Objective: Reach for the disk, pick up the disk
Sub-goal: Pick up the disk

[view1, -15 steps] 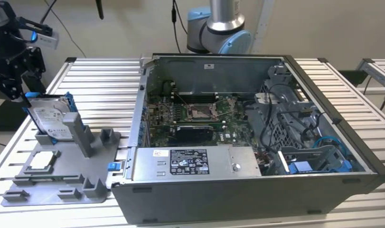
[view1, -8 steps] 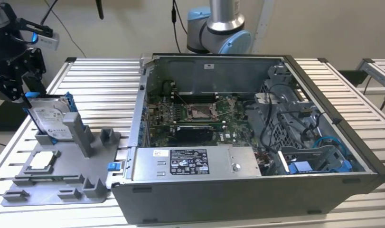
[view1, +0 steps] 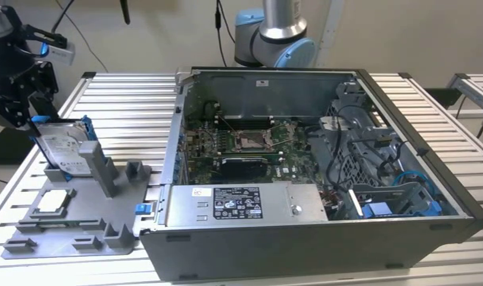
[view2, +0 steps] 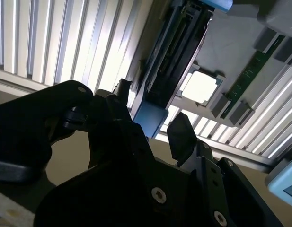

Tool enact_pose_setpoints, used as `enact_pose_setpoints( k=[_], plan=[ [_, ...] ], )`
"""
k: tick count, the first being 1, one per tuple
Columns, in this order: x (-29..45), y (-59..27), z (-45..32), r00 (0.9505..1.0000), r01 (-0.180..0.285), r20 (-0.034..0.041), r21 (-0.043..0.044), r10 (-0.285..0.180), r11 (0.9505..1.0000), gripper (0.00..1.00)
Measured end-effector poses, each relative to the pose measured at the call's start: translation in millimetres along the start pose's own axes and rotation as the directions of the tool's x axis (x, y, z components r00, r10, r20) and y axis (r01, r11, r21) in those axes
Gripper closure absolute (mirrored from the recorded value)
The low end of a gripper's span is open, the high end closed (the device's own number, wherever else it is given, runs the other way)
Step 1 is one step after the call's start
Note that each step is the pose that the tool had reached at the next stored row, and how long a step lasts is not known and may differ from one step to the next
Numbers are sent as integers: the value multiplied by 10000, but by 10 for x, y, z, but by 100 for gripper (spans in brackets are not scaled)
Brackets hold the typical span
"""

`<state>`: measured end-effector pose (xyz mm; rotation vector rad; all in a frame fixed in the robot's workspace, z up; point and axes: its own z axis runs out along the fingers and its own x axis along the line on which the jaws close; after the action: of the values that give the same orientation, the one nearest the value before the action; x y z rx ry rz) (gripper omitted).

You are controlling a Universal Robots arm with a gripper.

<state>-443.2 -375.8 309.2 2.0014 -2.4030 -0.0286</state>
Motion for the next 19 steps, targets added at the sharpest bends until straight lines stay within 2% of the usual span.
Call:
enact_pose_setpoints(
  k=[12,19],
  plan=[
    [0,-1,31,10000,0,3,4,0,10000,0],
    [0,-3,132,10000,0,12,35,0,10000,0]
  ],
)
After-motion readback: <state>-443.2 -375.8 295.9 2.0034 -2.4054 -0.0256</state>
